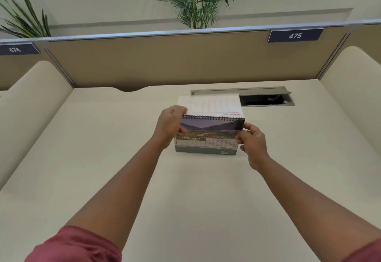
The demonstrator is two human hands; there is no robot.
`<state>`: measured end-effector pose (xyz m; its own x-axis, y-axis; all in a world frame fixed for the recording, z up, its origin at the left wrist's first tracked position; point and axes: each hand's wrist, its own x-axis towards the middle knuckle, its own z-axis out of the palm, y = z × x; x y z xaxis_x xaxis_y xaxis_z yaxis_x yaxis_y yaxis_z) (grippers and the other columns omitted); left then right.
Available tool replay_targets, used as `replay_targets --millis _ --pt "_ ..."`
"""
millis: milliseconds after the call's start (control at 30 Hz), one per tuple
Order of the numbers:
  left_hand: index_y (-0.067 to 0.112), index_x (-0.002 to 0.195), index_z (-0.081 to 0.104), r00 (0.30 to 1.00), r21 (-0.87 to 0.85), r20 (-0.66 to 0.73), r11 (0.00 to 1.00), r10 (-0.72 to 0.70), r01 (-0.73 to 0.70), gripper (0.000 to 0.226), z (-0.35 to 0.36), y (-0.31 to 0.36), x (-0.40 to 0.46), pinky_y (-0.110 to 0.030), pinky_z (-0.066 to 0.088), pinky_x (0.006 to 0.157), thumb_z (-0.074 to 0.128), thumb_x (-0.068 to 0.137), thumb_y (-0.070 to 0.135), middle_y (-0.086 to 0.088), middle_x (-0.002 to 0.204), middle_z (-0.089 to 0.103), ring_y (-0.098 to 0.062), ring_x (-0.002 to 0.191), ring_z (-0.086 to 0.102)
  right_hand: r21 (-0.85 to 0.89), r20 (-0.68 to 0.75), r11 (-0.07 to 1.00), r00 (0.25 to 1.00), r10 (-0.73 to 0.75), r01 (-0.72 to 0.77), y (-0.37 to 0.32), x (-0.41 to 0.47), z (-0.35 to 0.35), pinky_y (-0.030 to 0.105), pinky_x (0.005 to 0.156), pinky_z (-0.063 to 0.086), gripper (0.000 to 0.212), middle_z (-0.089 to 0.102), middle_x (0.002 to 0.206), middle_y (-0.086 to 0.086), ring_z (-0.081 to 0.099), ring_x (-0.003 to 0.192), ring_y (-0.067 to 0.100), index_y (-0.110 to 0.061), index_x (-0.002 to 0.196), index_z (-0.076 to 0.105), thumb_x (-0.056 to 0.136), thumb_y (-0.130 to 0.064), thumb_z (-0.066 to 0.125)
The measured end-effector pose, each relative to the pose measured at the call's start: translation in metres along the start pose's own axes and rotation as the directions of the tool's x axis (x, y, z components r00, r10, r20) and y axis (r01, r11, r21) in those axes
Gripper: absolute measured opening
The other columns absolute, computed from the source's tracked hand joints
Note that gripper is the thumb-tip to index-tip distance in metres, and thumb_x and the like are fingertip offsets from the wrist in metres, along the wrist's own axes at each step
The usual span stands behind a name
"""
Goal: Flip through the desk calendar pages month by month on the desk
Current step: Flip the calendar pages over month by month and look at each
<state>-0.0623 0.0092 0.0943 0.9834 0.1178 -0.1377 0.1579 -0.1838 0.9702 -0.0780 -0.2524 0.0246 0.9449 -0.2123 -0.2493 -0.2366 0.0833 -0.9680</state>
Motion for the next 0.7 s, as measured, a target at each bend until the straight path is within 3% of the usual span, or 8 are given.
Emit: replay_targets --millis 67,133,233,367,500,600,667,700 --pt "0.018 0.103 0.068 0.996 0.217 -0.041 0.974 0.076 -0.065 0.021 0.002 -0.004 0.001 -0.028 0.057 0.051 0.051 0.105 0.03 -0.005 0.097 0.071 -0.02 0.077 0.072 -0.02 -0.015 0.999 0.999 -0.029 0.029 0.002 0.001 0.001 0.015 0.048 0.049 0.023 0.069 0.066 -0.008 0.064 0.057 0.0 -0.028 0.109 0.067 0.097 -0.01 0.058" --pt "0.015 0.107 0.067 0.993 0.326 -0.04 0.941 0.108 -0.09 0.021 0.002 -0.011 0.002 -0.038 0.062 0.064 0.053 0.106 0.029 -0.006 0.099 0.07 -0.024 0.094 0.07 -0.035 -0.02 0.998 0.999 -0.05 0.049 0.003 0.002 0.003 0.014 0.051 0.05 0.022 0.07 0.069 -0.008 0.067 0.063 0.002 -0.031 0.108 0.066 0.099 -0.013 0.06" --pt "0.013 0.106 0.069 0.987 0.322 -0.066 0.939 0.146 -0.118 0.021 0.001 -0.016 0.002 -0.048 0.062 0.071 0.057 0.104 0.03 -0.008 0.1 0.071 -0.027 0.098 0.069 -0.05 -0.015 0.997 0.998 -0.065 0.064 0.004 0.004 0.005 0.013 0.052 0.051 0.021 0.073 0.071 -0.011 0.069 0.068 0.0 -0.033 0.111 0.065 0.1 -0.016 0.06" --pt "0.016 0.104 0.071 0.953 0.387 -0.185 0.909 0.241 -0.155 0.027 0.001 -0.025 0.004 -0.042 0.062 0.072 0.063 0.099 0.041 -0.007 0.107 0.064 -0.022 0.097 0.064 -0.065 0.001 0.995 0.997 -0.076 0.076 0.001 0.007 0.007 0.014 0.055 0.054 0.027 0.077 0.081 -0.009 0.072 0.077 0.002 -0.037 0.11 0.066 0.1 -0.013 0.058" --pt "0.017 0.116 0.064 0.938 0.28 -0.284 0.953 0.198 -0.117 0.032 0.004 -0.043 0.0 -0.05 0.058 0.087 0.047 0.105 0.043 -0.007 0.114 0.062 -0.024 0.105 0.062 -0.109 -0.01 0.99 0.995 -0.095 0.093 0.003 0.008 0.009 0.02 0.06 0.058 0.032 0.075 0.089 0.001 0.072 0.085 0.013 -0.041 0.112 0.065 0.101 -0.013 0.056" --pt "0.013 0.137 0.054 0.92 0.225 -0.37 0.973 0.125 -0.041 0.041 0.01 -0.06 -0.008 -0.044 0.051 0.101 0.039 0.108 0.037 -0.009 0.134 0.058 -0.02 0.115 0.057 -0.201 -0.034 0.974 0.993 -0.117 0.107 0.013 0.003 0.013 0.03 0.068 0.063 0.029 0.07 0.094 0.003 0.071 0.092 0.017 -0.029 0.124 0.065 0.101 -0.014 0.054" --pt "0.012 0.14 0.053 0.925 0.225 -0.37 0.974 0.088 -0.002 0.039 0.013 -0.073 -0.014 -0.042 0.051 0.101 0.04 0.107 0.03 -0.009 0.135 0.06 -0.022 0.116 0.059 -0.293 -0.048 0.946 0.986 -0.159 0.139 0.02 -0.003 0.016 0.026 0.065 0.062 0.026 0.066 0.098 0.003 0.07 0.093 0.019 -0.027 0.114 0.066 0.099 -0.009 0.053" --pt "0.014 0.132 0.058 0.929 0.236 -0.357 0.972 0.097 -0.011 0.032 0.015 -0.078 -0.018 -0.041 0.054 0.095 0.041 0.106 0.024 -0.008 0.128 0.065 -0.022 0.111 0.062 -0.341 -0.051 0.928 0.983 -0.179 0.151 0.023 -0.005 0.018 0.027 0.066 0.061 0.026 0.063 0.104 0.004 0.069 0.094 0.022 -0.026 0.11 0.066 0.098 -0.006 0.054"
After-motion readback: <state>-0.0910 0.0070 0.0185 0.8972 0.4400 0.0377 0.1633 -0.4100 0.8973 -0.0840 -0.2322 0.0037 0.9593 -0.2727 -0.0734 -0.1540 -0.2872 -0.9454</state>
